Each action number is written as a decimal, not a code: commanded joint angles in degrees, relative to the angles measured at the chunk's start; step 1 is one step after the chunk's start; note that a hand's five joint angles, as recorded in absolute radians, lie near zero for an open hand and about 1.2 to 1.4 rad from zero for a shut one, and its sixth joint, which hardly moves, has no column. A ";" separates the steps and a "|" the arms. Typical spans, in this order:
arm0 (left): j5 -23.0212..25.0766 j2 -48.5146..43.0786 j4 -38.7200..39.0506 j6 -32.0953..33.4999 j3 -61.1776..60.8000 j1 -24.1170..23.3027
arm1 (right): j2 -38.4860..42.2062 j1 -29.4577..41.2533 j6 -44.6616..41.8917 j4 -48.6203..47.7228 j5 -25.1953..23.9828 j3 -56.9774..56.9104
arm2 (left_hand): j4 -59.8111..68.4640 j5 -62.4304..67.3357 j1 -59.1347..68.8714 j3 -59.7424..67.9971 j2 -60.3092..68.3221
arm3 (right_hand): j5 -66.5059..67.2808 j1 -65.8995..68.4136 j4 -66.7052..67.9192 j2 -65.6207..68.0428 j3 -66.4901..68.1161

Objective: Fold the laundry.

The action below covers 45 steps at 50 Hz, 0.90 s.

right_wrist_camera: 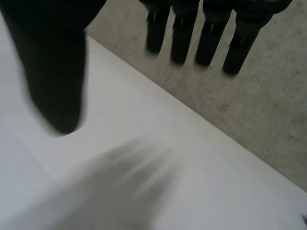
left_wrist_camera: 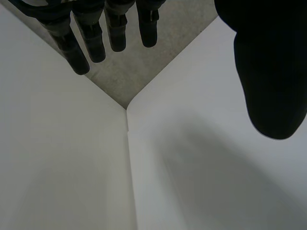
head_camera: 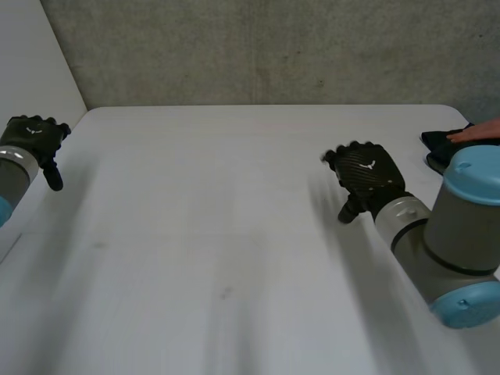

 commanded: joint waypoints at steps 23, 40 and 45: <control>4.29 8.58 -2.02 21.04 -14.28 7.09 | 2.90 3.32 0.00 -2.41 0.74 -4.00 | -1.63 -3.05 -2.17 -2.17 -1.96 | -8.90 -9.07 -9.89 -9.62 -9.67; 7.28 18.41 10.04 9.81 -17.28 -0.01 | -1.58 -0.11 -0.97 9.45 1.36 -12.78 | -1.63 -3.05 -2.17 -2.17 -1.96 | -8.90 -9.07 -9.89 -9.62 -9.67; 2.28 26.94 2.67 -8.46 -14.03 -10.73 | -4.05 -0.90 1.40 13.23 3.46 -14.90 | -1.63 -3.05 -2.17 -2.17 -1.96 | -8.90 -9.07 -9.89 -9.62 -9.67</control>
